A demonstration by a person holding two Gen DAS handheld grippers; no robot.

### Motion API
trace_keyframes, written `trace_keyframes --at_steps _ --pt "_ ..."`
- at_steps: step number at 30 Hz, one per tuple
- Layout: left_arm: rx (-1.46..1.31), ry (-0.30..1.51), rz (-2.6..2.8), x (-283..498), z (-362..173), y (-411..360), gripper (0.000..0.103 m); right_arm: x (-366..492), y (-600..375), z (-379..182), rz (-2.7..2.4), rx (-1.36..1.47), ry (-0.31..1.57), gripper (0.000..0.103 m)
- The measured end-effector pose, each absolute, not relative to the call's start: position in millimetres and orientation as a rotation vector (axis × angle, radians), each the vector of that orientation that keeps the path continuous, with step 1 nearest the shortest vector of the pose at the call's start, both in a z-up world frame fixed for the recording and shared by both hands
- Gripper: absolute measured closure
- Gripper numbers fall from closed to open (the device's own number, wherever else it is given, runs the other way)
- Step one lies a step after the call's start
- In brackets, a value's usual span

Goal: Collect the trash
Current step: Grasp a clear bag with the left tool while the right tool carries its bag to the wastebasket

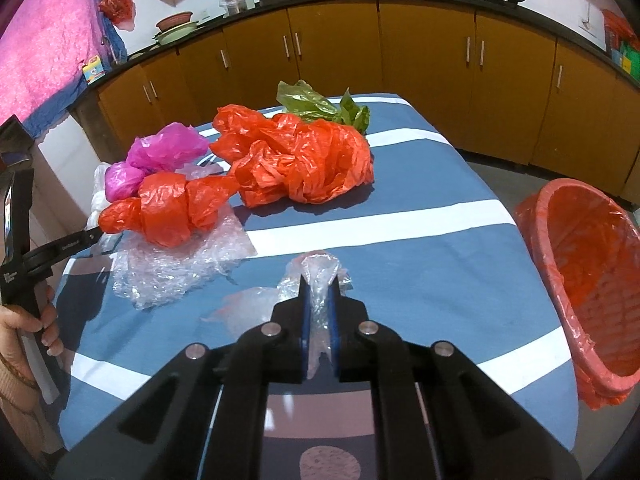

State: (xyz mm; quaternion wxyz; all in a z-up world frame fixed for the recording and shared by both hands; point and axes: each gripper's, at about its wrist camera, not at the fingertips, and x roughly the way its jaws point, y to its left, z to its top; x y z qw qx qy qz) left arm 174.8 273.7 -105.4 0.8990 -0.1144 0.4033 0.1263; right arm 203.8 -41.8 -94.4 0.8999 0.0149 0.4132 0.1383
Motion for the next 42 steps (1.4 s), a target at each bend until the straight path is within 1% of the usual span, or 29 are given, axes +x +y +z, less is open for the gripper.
trace_keyframes --at_steps 2,10,18,22,42 --pt "-0.234 0.826 0.266 170.0 -102.8 274.9 0.094 203.6 -43.1 -93.8 0.285 0.032 0.853 0.094" --pt "-0.230 0.756 0.283 158.0 -74.2 274.7 0.095 202.5 -49.8 -85.3 0.275 0.042 0.829 0.094" --pt "-0.199 0.687 0.215 155.6 -41.3 244.9 0.095 198.9 -61.3 -75.6 0.252 0.045 0.800 0.094" --pt "-0.173 0.665 0.137 155.2 -29.9 217.3 0.095 197.9 -73.4 -68.6 0.220 0.056 0.773 0.094" --pt "-0.074 0.650 -0.105 161.2 -22.3 103.8 0.095 190.3 -154.3 -55.0 0.030 0.088 0.714 0.094"
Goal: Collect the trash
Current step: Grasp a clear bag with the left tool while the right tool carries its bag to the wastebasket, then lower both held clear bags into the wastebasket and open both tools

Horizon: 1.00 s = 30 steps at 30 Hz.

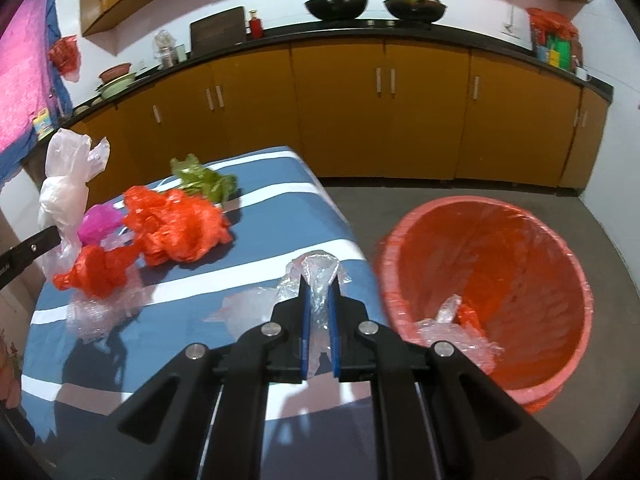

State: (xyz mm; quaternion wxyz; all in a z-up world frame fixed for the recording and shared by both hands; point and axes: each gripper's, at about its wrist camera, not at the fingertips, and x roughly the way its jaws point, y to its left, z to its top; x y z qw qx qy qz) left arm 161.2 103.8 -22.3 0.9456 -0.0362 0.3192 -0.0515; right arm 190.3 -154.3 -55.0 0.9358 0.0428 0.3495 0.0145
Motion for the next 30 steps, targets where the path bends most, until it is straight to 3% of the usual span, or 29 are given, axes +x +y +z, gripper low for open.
trace_keyframes --at_steps 30 --pt "-0.012 0.718 -0.413 187.9 -42.1 -72.8 0.095 175.7 -289.0 -49.0 -0.289 0.111 0.638 0.094"
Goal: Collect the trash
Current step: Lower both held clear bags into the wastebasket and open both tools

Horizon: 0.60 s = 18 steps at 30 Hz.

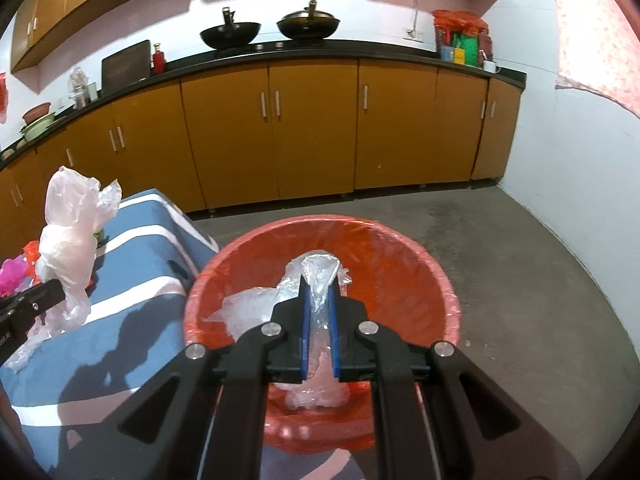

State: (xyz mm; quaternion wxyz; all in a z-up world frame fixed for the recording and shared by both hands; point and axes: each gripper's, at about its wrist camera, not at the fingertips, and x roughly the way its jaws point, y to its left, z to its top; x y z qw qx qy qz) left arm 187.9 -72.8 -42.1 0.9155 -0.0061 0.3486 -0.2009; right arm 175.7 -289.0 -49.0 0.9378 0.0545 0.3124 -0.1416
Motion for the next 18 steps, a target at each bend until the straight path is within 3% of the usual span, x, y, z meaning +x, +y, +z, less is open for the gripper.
trace_keyframes --at_steps 18 --pt "0.055 0.801 -0.543 216.4 -70.5 -158.4 0.095 183.6 -337.1 -65.7 -0.387 0.135 0.636 0.094"
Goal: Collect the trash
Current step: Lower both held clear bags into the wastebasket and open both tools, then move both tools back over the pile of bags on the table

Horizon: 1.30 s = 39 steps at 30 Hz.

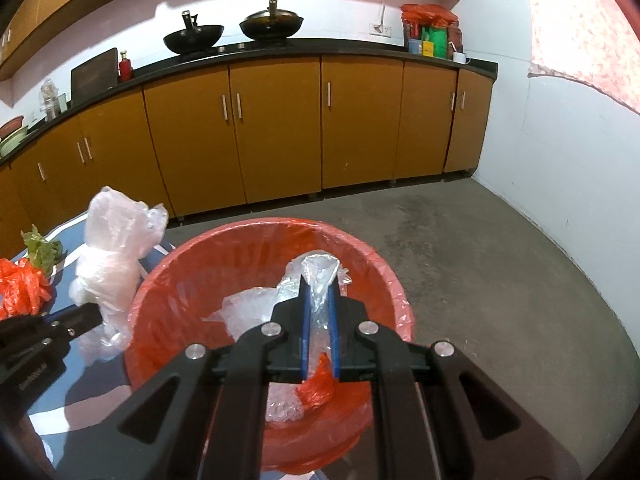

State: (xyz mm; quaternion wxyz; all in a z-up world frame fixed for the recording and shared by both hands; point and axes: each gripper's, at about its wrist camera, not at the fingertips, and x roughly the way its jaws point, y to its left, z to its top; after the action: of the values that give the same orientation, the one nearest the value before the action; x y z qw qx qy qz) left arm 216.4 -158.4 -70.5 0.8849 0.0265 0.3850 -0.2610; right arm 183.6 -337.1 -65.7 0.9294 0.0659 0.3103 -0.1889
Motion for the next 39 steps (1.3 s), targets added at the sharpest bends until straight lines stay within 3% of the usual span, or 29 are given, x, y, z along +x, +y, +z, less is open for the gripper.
trace_keyframes --at_steps 9,18,22,39 --pt "0.097 0.817 -0.575 224.6 -80.7 -182.9 0.095 191.1 -342.2 -70.2 -0.388 0.141 0.636 0.093" --pt "0.083 0.862 -0.600 232.9 -88.7 -194.1 0.089 190.6 -354.6 -76.2 -0.384 0.180 0.623 0.080" --pt "0.078 0.869 -0.594 233.3 -90.4 -193.3 0.080 190.3 -354.9 -76.2 -0.384 0.173 0.626 0.080" --pt "0.016 0.815 -0.498 231.5 -71.7 -141.5 0.080 188.5 -337.2 -64.4 -0.355 0.139 0.619 0.080"
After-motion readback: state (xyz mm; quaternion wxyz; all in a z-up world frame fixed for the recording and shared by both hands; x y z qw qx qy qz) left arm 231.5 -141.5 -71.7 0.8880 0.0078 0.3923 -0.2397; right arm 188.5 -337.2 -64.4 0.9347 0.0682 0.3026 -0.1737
